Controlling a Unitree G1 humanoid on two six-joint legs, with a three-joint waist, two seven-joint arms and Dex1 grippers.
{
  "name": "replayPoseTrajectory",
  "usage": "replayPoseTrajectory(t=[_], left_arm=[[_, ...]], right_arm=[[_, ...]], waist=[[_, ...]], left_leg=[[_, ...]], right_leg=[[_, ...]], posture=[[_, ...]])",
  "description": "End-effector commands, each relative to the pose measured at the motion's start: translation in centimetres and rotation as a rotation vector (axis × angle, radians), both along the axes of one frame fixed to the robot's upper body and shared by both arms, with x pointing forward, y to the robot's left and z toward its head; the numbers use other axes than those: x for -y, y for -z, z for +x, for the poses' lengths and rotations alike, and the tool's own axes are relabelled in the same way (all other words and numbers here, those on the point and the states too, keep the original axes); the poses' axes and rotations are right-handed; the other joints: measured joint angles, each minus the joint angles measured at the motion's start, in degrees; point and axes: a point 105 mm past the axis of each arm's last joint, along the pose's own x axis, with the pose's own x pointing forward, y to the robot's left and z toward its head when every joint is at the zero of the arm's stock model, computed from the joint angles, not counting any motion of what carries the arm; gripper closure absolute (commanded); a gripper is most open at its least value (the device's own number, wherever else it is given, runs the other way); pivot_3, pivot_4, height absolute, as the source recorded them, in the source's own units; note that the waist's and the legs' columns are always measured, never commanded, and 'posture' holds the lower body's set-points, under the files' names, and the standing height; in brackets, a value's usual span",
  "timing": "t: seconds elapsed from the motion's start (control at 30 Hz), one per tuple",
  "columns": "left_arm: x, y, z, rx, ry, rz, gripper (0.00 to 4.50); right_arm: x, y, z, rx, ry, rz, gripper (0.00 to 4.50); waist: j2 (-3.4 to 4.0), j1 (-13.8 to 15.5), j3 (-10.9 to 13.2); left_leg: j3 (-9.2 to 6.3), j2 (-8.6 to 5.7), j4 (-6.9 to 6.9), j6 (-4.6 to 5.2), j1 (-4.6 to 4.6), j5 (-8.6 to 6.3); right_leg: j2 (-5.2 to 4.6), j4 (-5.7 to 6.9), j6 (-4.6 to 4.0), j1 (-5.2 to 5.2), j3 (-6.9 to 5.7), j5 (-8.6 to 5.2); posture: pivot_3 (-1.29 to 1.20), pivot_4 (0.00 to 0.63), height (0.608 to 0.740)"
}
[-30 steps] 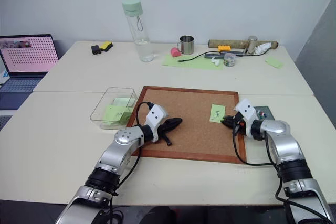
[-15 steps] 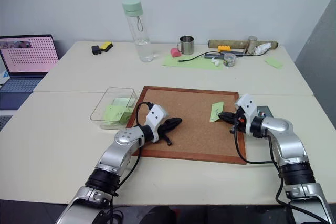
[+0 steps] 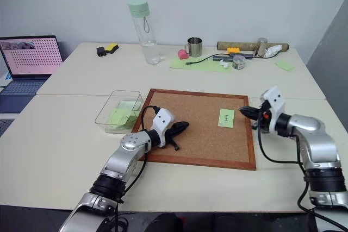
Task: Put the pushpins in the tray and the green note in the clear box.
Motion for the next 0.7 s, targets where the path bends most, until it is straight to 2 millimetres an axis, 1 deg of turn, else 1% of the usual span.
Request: replayPoseTrajectory(t=[0.03,0.1,0.2,0.27,0.3,0.4,0.43,0.5,0.57,0.63,0.7], left_arm=[[-1.5,3.3,-0.3,-0.1,-0.062,0.081,4.5],[-1.5,3.3,-0.3,-0.098,-0.058,0.087,4.5],[-1.4,3.3,-0.2,-0.096,-0.055,0.091,4.5],[-1.4,3.3,-0.2,-0.095,-0.054,0.092,4.5],[-1.4,3.3,-0.2,-0.094,-0.054,0.092,4.5],[-1.5,3.3,-0.1,-0.093,-0.055,0.093,4.5],[-1.5,3.3,-0.1,-0.092,-0.055,0.093,4.5],[-1.6,3.3,-0.1,-0.091,-0.057,0.095,4.5],[-1.7,3.3,-0.1,-0.091,-0.059,0.095,4.5],[-1.8,3.3,-0.1,-0.091,-0.061,0.094,4.5],[-1.8,3.3,-0.1,-0.091,-0.062,0.092,4.5]], right_arm=[[4.9,0.9,0.3,-0.031,0.171,-0.113,4.45],[6.2,1.6,0.3,-0.055,0.212,-0.135,4.45],[7.0,2.4,0.1,-0.088,0.226,-0.164,4.45],[7.0,2.7,-0.1,-0.099,0.218,-0.169,4.04],[6.9,2.7,-0.1,-0.102,0.214,-0.168,3.96],[6.9,2.6,-0.2,-0.102,0.21,-0.165,3.24],[6.9,2.6,-0.2,-0.101,0.21,-0.164,3.11],[6.9,2.2,-0.2,-0.096,0.202,-0.162,2.78],[6.6,1.7,-0.3,-0.085,0.184,-0.162,2.32],[5.5,1.0,-0.5,-0.06,0.117,-0.174,1.82],[3.3,0.4,-1.2,-0.053,0.003,-0.166,1.54]], waist=[[0.0,0.02,0.0],[0.02,-0.01,-0.01],[0.15,-0.06,-0.08],[0.16,-0.1,-0.1],[0.16,-0.12,-0.1],[0.16,-0.06,-0.1],[0.16,-0.03,-0.1],[0.17,-0.01,-0.1],[0.17,-0.01,-0.1],[0.17,-0.01,-0.1],[0.2,-0.02,-0.11]], left_leg=[[0.01,0.0,0.0,0.0,0.0,0.0],[0.02,0.0,0.0,0.0,0.0,0.0],[0.03,0.0,0.0,0.0,0.02,0.0],[0.03,0.0,-0.01,0.0,0.02,0.0],[0.03,0.0,-0.01,0.0,0.01,0.0],[0.03,0.0,0.0,0.0,0.02,0.0],[0.02,0.0,0.0,0.0,0.02,0.0],[0.02,-0.01,0.0,0.0,0.02,0.0],[0.02,-0.01,0.0,0.0,0.02,0.0],[0.01,-0.01,0.0,0.0,0.02,0.0],[0.01,-0.01,0.0,0.0,0.02,0.0]], right_leg=[[0.0,0.0,0.0,0.0,0.0,0.0],[0.0,0.0,0.0,0.01,0.01,0.0],[0.0,0.02,0.0,0.01,0.02,0.0],[0.01,0.03,0.0,0.01,0.02,0.0],[0.01,0.03,0.01,0.01,0.01,0.0],[0.01,0.02,0.01,0.03,0.01,0.0],[0.01,0.02,0.01,0.03,0.01,0.0],[0.01,0.02,0.02,0.04,0.01,0.0],[0.01,0.02,0.02,0.04,0.01,0.0],[0.01,0.02,0.02,0.04,0.01,0.0],[0.01,0.02,0.02,0.03,0.01,-0.01]], posture=[[0.0,0.15,0.74],[0.0,0.15,0.74],[0.0,0.15,0.74],[0.0,0.15,0.74],[0.0,0.15,0.74],[0.0,0.15,0.74],[0.0,0.15,0.74],[0.0,0.15,0.74],[0.0,0.15,0.74],[0.0,0.15,0.74],[0.0,0.15,0.74]])
